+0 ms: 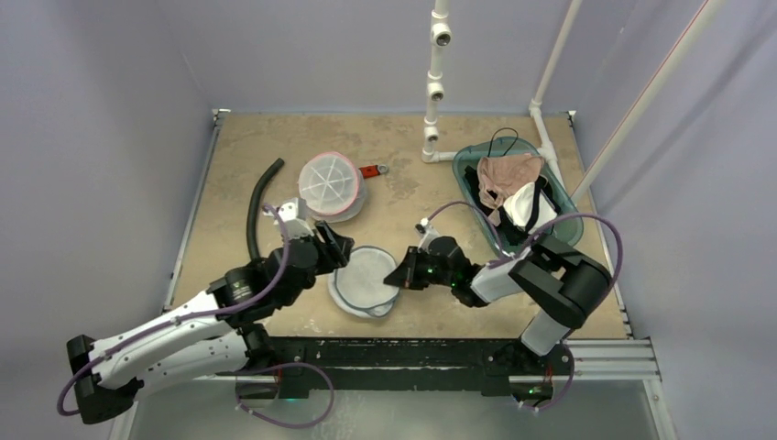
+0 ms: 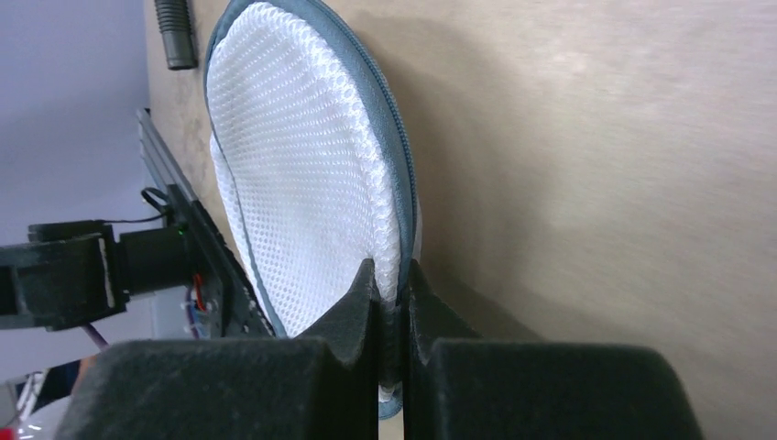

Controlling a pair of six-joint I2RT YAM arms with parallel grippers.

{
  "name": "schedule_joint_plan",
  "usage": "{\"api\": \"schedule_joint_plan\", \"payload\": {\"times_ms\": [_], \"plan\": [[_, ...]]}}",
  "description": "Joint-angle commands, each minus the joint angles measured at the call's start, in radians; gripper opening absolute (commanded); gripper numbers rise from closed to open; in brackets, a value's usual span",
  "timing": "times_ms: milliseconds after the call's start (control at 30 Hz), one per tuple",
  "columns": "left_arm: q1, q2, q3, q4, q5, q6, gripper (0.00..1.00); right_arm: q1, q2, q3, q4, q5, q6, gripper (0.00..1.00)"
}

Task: Unzip the laundry bag and remove the bra
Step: Move the laundry bag to the center of the board.

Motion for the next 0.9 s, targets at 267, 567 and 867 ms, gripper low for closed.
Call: {"api": "schedule_joint_plan", "payload": {"times_ms": [267,567,867], "plan": [[0.004,-0.112,0.124,-0.360,-0.269,-0.116,0.53,0.199,0.295,0.348,0.077,0.194,0.231,0.00],[0.003,-0.141,0.147,-0.425,-0.327,-0.140,0.55,0.258,0.435,0.606,-0.006,0.211,0.214,0.01],[0.004,-0.141,0.154,-0.427,-0.331,-0.114,0.59,0.252,0.201,0.459,-0.150,0.217,0.093,0.76]]}}
